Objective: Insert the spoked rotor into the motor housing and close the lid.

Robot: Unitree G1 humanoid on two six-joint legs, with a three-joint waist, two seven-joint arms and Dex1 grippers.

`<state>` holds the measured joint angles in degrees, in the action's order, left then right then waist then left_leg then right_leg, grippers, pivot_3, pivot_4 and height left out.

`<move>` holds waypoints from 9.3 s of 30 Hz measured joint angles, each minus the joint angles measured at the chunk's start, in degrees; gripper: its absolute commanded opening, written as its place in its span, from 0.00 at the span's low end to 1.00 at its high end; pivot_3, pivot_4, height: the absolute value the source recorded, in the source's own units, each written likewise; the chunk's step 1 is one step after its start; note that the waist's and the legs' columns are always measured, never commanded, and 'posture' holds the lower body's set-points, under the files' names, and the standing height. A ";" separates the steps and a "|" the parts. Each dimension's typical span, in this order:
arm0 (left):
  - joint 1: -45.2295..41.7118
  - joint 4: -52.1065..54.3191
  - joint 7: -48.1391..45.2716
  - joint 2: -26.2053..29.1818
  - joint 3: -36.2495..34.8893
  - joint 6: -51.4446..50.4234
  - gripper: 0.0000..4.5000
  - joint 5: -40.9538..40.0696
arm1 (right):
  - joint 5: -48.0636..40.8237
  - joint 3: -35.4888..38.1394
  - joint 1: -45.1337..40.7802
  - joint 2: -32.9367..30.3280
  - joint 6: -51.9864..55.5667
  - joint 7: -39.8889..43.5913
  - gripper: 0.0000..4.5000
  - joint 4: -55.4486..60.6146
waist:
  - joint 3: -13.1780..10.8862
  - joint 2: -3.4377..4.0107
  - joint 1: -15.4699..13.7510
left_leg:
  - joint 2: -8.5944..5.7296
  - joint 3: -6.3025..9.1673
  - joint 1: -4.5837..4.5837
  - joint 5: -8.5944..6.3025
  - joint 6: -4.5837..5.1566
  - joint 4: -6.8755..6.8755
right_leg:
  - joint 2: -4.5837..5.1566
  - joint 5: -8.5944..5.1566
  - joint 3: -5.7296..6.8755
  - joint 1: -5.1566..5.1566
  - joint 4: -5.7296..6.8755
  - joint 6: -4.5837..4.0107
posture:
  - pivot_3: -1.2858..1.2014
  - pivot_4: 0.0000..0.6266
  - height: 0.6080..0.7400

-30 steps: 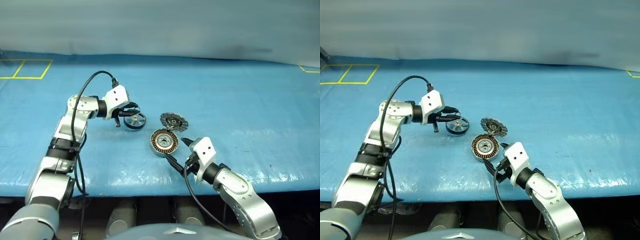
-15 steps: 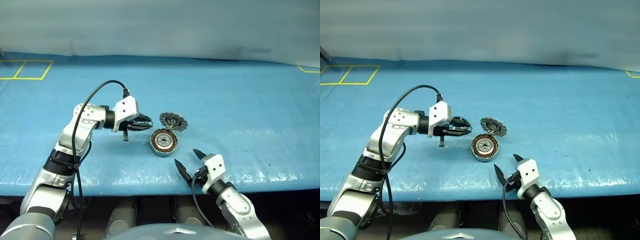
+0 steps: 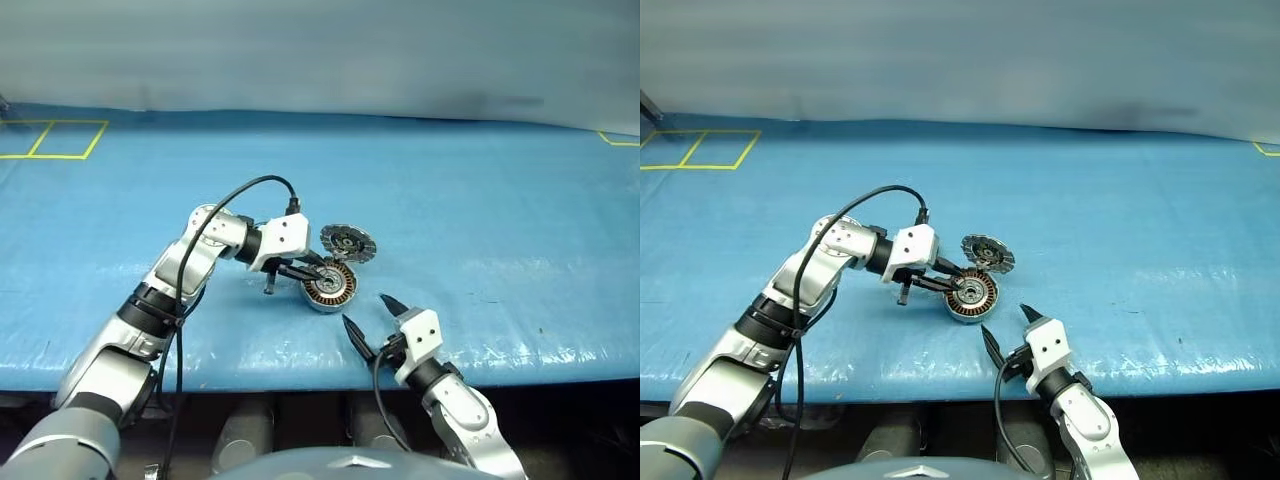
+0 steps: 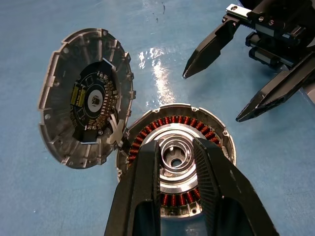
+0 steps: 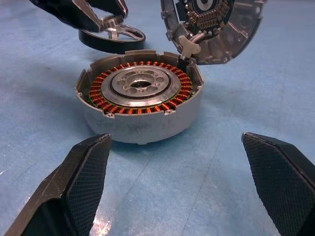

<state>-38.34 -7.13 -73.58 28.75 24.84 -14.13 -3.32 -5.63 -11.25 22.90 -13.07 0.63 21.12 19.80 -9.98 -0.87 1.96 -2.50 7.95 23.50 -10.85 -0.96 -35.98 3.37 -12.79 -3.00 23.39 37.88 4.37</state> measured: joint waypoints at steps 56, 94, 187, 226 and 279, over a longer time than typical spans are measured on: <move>-7.54 -19.82 -3.40 -7.98 3.77 13.25 0.16 8.46 | 1.94 -1.85 0.94 -0.72 1.26 -1.07 1.00 -0.81 | 0.00 0.00 0.01 | -0.01 0.02 0.03 0.00 0.01 0.00 | 0.00 0.00 0.01 0.01 -0.01 0.01 | 0.52 0.24 1.00; 15.77 18.84 8.54 0.14 -9.77 -8.95 0.00 -4.76 | -4.46 6.16 -0.50 -9.83 21.41 1.10 0.50 14.94 | 0.03 0.09 0.09 | 0.06 0.07 0.05 0.00 0.00 0.06 | 0.05 -0.04 0.01 0.06 -0.02 -0.05 | 0.52 0.24 1.00; 36.62 25.32 26.81 1.98 -23.12 -0.09 0.00 -20.71 | -17.96 -1.46 -28.27 -12.25 60.52 4.07 0.01 22.51 | 0.02 0.12 -0.89 | 0.10 0.18 0.30 -0.03 -0.03 0.71 | 0.15 -0.09 0.51 0.09 -0.87 -0.14 | 0.52 0.24 1.00; -24.49 -46.53 -9.20 4.06 -2.76 13.57 0.70 7.64 | -8.31 2.04 4.90 -2.68 5.58 3.00 0.00 5.68 | -0.03 0.06 0.13 | 0.00 0.01 0.27 -0.06 -0.05 0.60 | -0.02 0.16 0.43 0.11 -0.81 0.29 | 0.52 0.24 1.00; -27.67 -59.75 -4.39 -3.14 -2.09 11.84 0.92 18.53 | -5.68 2.05 7.63 -2.19 1.24 0.97 0.00 3.73 | -0.06 0.01 0.15 | -0.01 0.03 0.18 -0.07 -0.03 -0.02 | -0.05 0.13 0.41 0.08 0.00 0.25 | 0.52 0.24 1.00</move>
<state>-66.01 -66.88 -77.97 25.61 22.75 -2.29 15.21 -11.30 -9.21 30.53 -15.26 1.87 22.08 23.53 -10.04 -0.86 2.12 -2.51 7.98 23.68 -10.93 -0.99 -36.00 3.32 -12.66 -2.59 23.47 37.88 4.61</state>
